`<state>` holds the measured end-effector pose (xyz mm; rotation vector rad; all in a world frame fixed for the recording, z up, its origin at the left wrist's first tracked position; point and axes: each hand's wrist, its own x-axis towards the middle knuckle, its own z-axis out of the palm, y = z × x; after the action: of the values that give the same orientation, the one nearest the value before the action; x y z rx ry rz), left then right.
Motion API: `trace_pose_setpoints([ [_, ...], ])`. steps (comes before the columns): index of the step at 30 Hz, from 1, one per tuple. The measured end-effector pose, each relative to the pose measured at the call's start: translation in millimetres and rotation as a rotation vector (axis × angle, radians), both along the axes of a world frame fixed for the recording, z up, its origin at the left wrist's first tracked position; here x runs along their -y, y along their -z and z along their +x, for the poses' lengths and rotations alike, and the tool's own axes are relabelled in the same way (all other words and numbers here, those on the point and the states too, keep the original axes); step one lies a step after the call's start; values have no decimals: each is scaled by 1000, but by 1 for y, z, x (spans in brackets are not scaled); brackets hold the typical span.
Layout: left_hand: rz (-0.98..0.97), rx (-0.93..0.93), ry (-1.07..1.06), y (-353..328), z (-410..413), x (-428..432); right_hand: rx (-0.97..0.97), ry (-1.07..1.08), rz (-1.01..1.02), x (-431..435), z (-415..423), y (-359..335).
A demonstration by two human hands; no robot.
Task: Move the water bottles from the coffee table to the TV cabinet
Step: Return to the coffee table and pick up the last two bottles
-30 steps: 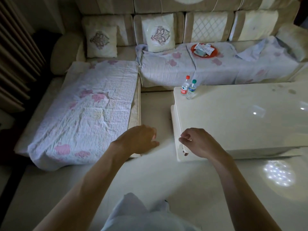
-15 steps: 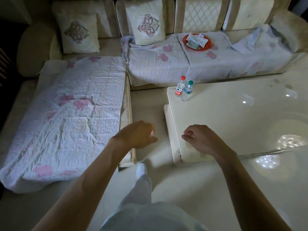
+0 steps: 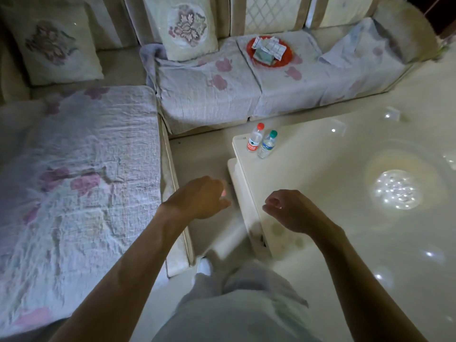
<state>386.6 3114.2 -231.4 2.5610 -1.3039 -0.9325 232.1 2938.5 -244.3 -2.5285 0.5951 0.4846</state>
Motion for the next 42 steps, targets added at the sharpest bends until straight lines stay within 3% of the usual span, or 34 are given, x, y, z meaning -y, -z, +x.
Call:
trace_pose_setpoints([
  [18, 130, 11, 16, -6, 126, 152, -57, 33, 59, 146, 126, 22],
  [31, 173, -78, 190, 21, 188, 259, -144, 240, 134, 220, 159, 58],
  [42, 300, -164, 371, 139, 278, 342, -305, 585, 292, 255, 219, 135],
])
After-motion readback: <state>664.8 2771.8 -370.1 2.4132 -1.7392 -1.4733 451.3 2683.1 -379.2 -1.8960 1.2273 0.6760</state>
